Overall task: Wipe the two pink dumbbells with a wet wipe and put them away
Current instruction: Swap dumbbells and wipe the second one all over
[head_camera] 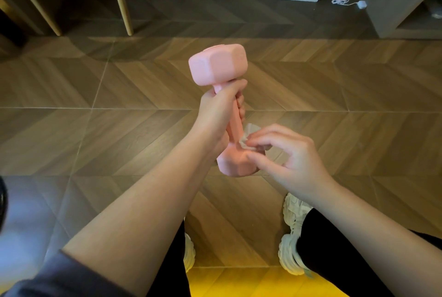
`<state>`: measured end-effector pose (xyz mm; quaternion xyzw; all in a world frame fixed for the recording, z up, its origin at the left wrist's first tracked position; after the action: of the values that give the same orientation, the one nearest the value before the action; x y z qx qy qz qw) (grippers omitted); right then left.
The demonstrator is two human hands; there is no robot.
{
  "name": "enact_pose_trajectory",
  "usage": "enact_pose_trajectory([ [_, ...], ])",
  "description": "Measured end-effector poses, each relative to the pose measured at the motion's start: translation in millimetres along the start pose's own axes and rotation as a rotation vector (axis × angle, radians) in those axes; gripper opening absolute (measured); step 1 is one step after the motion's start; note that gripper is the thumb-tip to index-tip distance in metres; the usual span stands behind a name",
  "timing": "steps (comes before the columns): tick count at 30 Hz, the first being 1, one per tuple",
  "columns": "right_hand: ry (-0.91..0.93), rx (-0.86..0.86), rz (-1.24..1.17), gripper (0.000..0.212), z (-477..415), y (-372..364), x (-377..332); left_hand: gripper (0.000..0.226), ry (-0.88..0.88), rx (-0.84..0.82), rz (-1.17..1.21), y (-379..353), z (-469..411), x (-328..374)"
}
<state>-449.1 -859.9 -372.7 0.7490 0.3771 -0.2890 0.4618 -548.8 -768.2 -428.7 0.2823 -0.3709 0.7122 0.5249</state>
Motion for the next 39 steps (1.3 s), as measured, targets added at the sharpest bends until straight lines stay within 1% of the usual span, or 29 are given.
enact_pose_trajectory([
  [2, 0.053, -0.11, 0.037, 0.041, 6.5, -7.8, -0.9, 0.03, 0.011, 0.008, -0.012, 3.5, -0.1, 2.9],
  [3, 0.076, -0.141, 0.064, 0.051, 9.4, -11.9, -0.4, 0.03, 0.016, 0.011, -0.011, 5.0, -0.4, 3.8],
  [4, 0.092, -0.146, 0.09, 0.056, 11.2, -15.4, 0.2, 0.03, 0.022, 0.014, -0.007, 6.3, -0.8, 3.8],
  [8, 0.139, -0.089, 0.158, 0.056, 13.3, -22.6, 0.7, 0.031, 0.023, 0.013, -0.018, 6.3, -1.8, 2.0],
  [12, 0.11, -0.083, 0.288, 0.068, 10.9, -21.6, 10.0, 0.031, 0.015, 0.014, -0.033, 5.7, -1.6, 3.5],
  [16, 0.239, 0.014, 0.288, 0.06, 13.0, -13.6, -7.5, 0.032, 0.04, 0.01, -0.029, 3.5, -1.4, 1.0],
  [17, 0.239, 0.01, 0.29, 0.06, 14.0, -14.5, -7.2, 0.032, 0.044, 0.005, -0.03, 2.5, -1.3, 0.8],
  [21, 0.113, -0.098, 0.322, 0.067, 14.2, -24.1, 11.8, 0.035, 0.026, -0.018, -0.059, 0.4, -1.8, 3.0],
  [23, 0.139, -0.098, 0.328, 0.063, 13.2, -25.4, 11.5, 0.034, 0.033, -0.031, -0.049, 0.3, -2.8, 3.2],
  [26, 0.226, -0.025, 0.363, 0.056, 9.9, -18.1, 0.9, 0.031, 0.05, -0.042, -0.001, 0.5, -3.5, 3.3],
  [29, 0.305, 0.06, 0.415, 0.047, 9.2, -8.5, -9.7, 0.027, 0.025, -0.01, 0.019, 4.1, -7.1, 2.1],
  [31, 0.319, 0.038, 0.451, 0.045, 10.5, -10.2, -8.2, 0.027, 0.032, 0.018, 0.017, 7.2, -9.6, -1.7],
  [33, 0.278, -0.047, 0.482, 0.051, 9.9, -18.1, 1.8, 0.029, 0.048, 0.033, 0.001, 9.9, -11.7, -5.6],
  [36, 0.198, -0.149, 0.505, 0.058, 8.2, -25.9, 14.0, 0.029, 0.048, -0.008, -0.027, 3.6, -8.6, -9.0],
  [39, 0.242, -0.087, 0.524, 0.05, 6.7, -19.2, 5.3, 0.028, 0.019, -0.025, -0.043, 0.5, -8.8, -8.3],
])
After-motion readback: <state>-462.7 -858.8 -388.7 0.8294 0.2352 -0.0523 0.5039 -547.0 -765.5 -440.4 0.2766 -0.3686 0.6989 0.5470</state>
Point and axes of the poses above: each hand's wrist, its own z-axis away from the middle knuckle, its own y-axis out of the back of the hand, x = y × z, the point moved 10 cm from there along -z, towards the middle knuckle, and after that the axes turned 13 degrees about x, right-handed, at the moved point
